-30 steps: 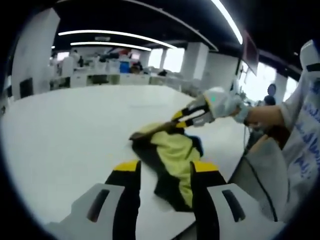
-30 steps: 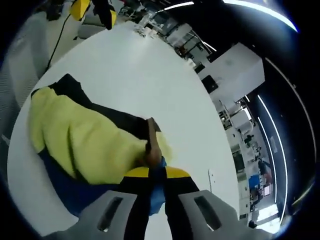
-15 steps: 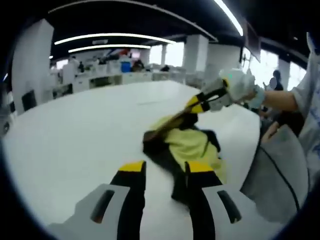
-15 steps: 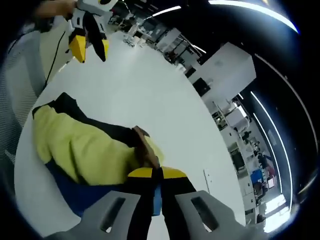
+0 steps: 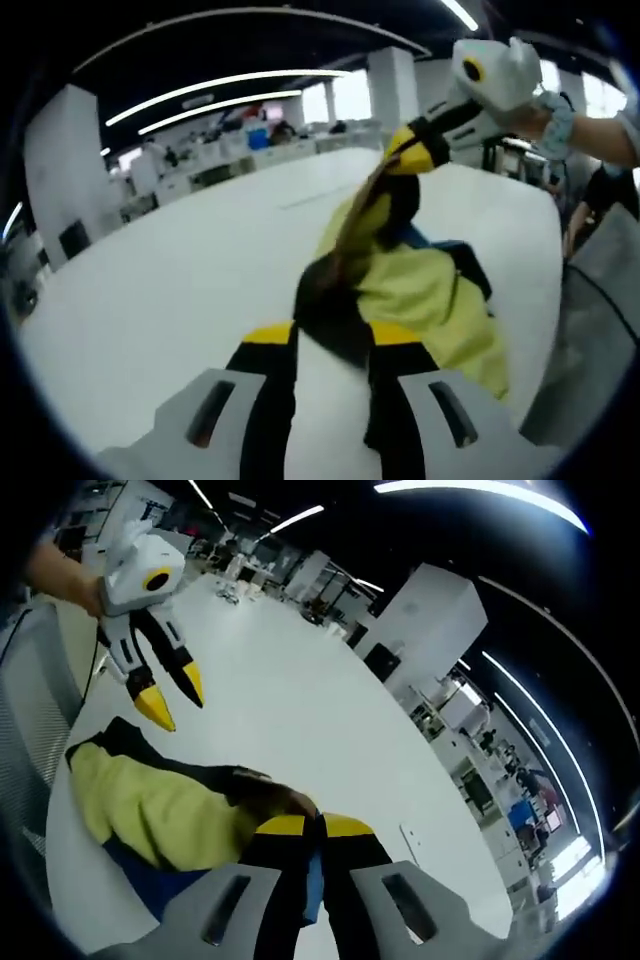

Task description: Fold the garment on the visible template until the final outline fits inside the template.

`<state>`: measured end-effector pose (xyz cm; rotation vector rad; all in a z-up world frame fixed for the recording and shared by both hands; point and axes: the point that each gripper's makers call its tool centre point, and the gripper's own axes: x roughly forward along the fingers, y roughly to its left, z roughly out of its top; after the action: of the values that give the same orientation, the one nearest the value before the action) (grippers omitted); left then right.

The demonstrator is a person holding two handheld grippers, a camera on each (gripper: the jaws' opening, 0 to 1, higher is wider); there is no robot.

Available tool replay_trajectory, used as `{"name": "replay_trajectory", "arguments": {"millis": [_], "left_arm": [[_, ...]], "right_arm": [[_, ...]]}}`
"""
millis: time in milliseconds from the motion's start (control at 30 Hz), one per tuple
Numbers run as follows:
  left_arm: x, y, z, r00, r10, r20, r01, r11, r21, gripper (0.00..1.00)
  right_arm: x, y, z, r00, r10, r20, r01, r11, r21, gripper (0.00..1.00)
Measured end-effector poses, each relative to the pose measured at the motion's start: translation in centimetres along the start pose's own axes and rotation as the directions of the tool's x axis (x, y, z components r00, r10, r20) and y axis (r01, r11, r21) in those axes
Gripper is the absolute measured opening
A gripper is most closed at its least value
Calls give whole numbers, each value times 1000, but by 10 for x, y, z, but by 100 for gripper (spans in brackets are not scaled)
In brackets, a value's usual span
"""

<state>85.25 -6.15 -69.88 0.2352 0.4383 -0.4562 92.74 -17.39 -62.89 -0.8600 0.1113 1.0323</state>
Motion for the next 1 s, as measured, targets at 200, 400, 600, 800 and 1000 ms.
{"name": "replay_trajectory", "arguments": {"millis": [200,400,600,800,1000], "left_arm": [[19,3,-3,1000,-15,-28,15,1000,6,22],[33,4,0,1000,9,-14,-8,997,72,21],[49,7,3,999,38,-3,-37,986,161,20],[64,6,-6,999,26,-27,-21,982,190,18],[71,11,-9,998,53,-26,-46,976,215,17]], "right_arm": [[-7,-11,10,1000,-21,20,20,999,30,4],[-11,-18,18,998,-32,45,29,997,69,4],[-13,-20,20,998,-26,56,19,993,115,4],[-19,-25,23,997,-30,70,19,989,149,4],[-24,-25,24,997,-31,73,20,989,149,4]]}}
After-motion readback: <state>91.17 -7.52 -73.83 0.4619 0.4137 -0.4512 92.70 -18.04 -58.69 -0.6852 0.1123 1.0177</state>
